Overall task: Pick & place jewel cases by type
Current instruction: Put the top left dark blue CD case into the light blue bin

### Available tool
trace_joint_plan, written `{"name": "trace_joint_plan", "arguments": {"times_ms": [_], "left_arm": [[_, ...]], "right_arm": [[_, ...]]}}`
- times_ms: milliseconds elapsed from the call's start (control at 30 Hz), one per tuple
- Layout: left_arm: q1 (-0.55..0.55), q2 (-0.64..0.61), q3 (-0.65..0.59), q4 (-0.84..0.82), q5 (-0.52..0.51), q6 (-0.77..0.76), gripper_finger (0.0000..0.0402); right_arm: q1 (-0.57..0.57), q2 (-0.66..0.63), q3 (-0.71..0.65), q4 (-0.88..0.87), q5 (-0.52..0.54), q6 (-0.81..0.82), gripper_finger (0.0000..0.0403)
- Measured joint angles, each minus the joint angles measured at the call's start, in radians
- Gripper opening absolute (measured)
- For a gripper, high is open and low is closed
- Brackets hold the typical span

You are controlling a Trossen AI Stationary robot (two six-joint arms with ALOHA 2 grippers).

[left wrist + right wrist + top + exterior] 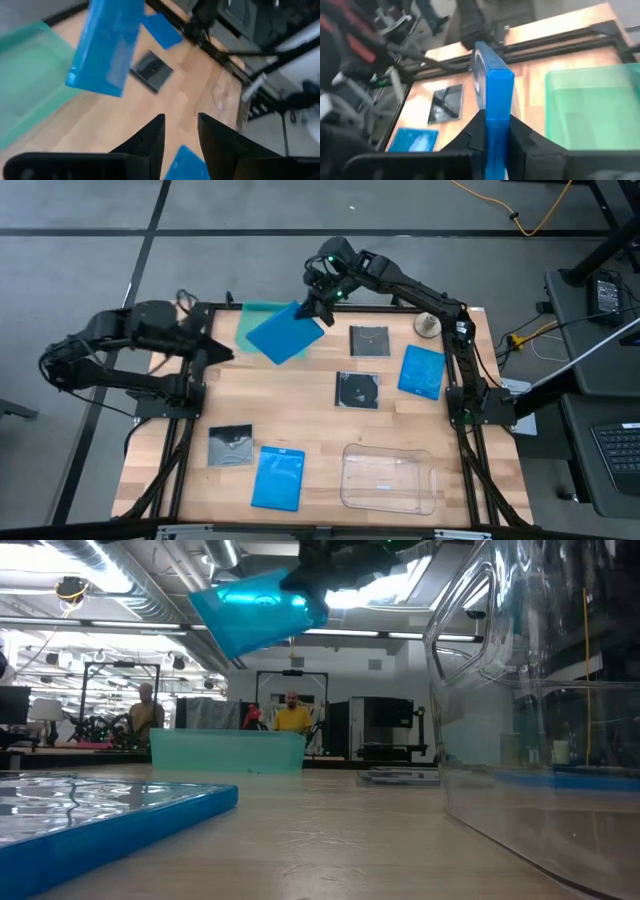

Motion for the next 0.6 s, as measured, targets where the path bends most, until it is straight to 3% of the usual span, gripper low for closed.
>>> {"name": "trace_joint_plan", "arguments": {"times_ms": [200, 600], "left_arm": [[-0.001, -0.066, 0.0, -0.024, -0.067, 0.038, 0.0102], [0.0, -0.083, -0.001, -0.026, -0.133, 0.227, 0.0102]], "right_arm": [[-0.047, -0.002, 0.0, 0.059, 0.129, 0.204, 0.004], [-0.104, 0.015, 0.004, 0.374, 0.183, 0.689, 0.004]]}}
